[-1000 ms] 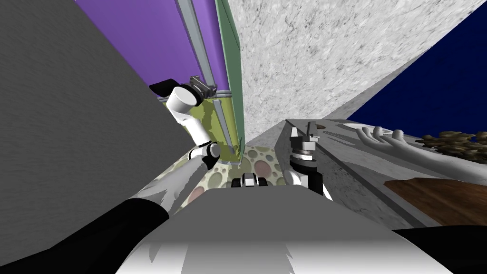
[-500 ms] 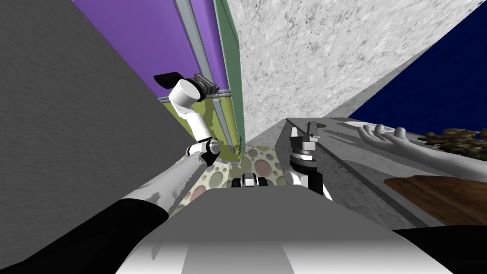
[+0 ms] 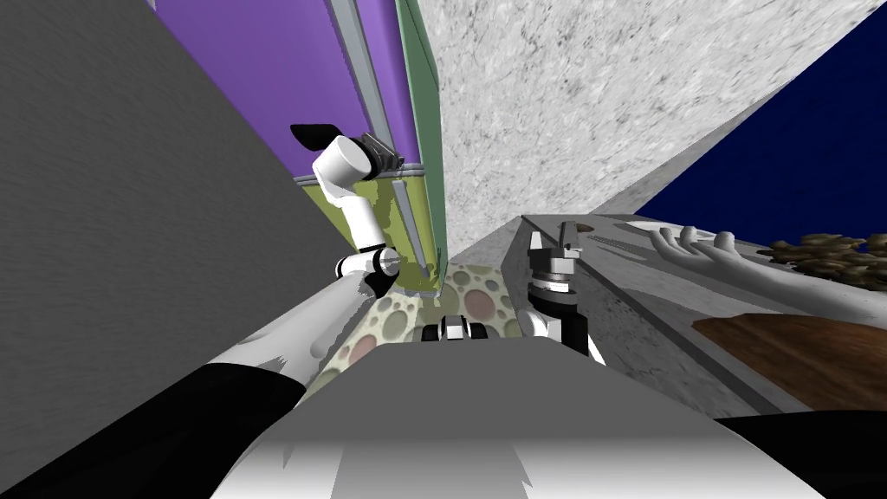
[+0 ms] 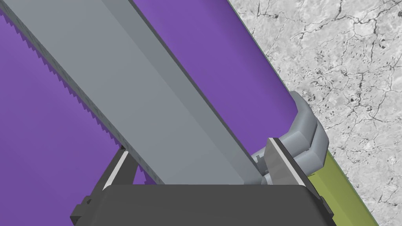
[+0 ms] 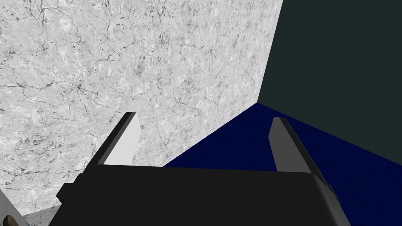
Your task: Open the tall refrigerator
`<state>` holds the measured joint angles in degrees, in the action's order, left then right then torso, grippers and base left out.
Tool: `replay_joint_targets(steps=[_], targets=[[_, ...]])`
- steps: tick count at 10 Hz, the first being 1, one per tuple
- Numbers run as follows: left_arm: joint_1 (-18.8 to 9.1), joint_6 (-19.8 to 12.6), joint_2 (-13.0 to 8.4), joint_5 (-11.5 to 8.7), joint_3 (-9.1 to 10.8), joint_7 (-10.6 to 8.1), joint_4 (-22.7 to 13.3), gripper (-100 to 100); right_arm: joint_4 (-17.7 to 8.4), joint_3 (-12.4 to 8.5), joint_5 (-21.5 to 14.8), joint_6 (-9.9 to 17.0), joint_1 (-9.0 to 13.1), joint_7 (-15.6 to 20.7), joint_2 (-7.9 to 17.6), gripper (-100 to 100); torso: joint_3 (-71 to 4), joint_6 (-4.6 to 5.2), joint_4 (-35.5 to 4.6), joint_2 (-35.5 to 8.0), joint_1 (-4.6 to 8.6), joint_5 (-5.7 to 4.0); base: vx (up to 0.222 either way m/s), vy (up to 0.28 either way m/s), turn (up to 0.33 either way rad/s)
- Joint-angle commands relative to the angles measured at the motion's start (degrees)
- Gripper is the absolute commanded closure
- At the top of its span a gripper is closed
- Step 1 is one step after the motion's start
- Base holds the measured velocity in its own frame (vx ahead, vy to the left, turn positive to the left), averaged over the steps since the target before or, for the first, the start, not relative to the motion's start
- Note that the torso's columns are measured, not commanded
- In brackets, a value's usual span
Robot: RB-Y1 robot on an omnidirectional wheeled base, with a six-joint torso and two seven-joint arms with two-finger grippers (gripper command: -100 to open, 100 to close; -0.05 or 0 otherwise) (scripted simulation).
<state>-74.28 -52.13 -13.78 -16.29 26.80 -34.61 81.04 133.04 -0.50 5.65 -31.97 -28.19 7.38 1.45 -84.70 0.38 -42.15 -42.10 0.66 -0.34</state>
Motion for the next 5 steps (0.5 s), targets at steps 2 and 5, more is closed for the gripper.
replay_joint_targets(steps=[2,5], targets=[[-3.1,-0.1,-0.3,2.4,-1.9,-2.52,-6.0,-100,0.0,0.0,0.0,0.0,0.0,0.0,0.0,0,0.0,0.05,0.0,-0.1,0.04,-0.03,-0.052,0.019,0.016],[-5.9,-0.1,-1.2,4.5,-3.28,-4.69,-10.3,-100,0.0,0.0,0.0,0.0,0.0,0.0,0.0,0,0.1,0.06,0.1,-0.1,0.11,-0.02,-0.034,0.013,0.014]])
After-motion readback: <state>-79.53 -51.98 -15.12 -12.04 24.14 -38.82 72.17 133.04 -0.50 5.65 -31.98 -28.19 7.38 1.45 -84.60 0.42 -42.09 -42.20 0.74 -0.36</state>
